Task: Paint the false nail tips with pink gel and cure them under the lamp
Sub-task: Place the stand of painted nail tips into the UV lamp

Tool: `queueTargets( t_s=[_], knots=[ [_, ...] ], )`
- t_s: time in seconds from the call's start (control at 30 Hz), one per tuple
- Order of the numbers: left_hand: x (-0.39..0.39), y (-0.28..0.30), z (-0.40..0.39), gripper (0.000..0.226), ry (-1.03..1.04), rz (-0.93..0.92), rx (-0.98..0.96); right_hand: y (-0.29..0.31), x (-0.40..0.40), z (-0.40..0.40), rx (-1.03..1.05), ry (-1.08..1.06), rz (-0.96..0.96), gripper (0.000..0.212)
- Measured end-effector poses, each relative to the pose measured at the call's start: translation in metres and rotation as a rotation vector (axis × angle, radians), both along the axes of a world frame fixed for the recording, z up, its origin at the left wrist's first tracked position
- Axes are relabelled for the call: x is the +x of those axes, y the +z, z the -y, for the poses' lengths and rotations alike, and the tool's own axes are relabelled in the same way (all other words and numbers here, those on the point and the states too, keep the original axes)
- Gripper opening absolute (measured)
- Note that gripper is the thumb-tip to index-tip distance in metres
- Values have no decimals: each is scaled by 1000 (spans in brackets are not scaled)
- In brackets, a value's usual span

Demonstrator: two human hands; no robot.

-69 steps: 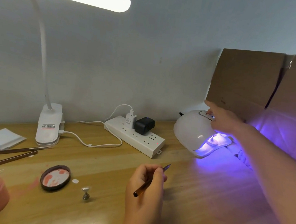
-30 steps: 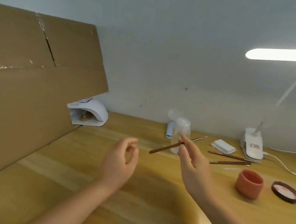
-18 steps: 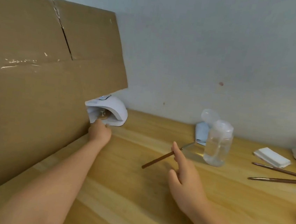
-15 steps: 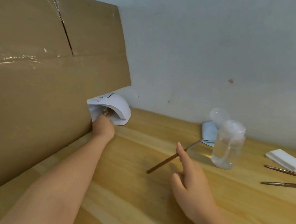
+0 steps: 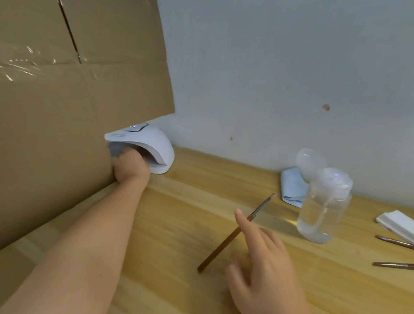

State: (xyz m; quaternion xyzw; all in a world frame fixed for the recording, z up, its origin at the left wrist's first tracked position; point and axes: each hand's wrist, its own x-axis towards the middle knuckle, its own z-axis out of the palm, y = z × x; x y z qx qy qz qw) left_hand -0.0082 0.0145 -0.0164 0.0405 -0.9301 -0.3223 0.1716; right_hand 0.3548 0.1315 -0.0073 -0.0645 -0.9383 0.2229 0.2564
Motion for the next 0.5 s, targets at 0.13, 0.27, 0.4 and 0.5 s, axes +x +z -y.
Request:
queueTargets(
  t_s=[0.13,0.27,0.4,0.5],
  knots=[
    [41,3,3,26,-33,37,71,-2,-1,-2,30,-15,-82,69],
    [80,-1,24,44,-96,-42,128,-4,-4,-3,-8,-13,-97,69],
    [114,-2,53,40,-141,-44,133,1,-1,-8,-170,-19,-121,65],
    [142,0,60,39,-183,-37,250,18,6,-19,-342,-70,-185,63]
  ],
)
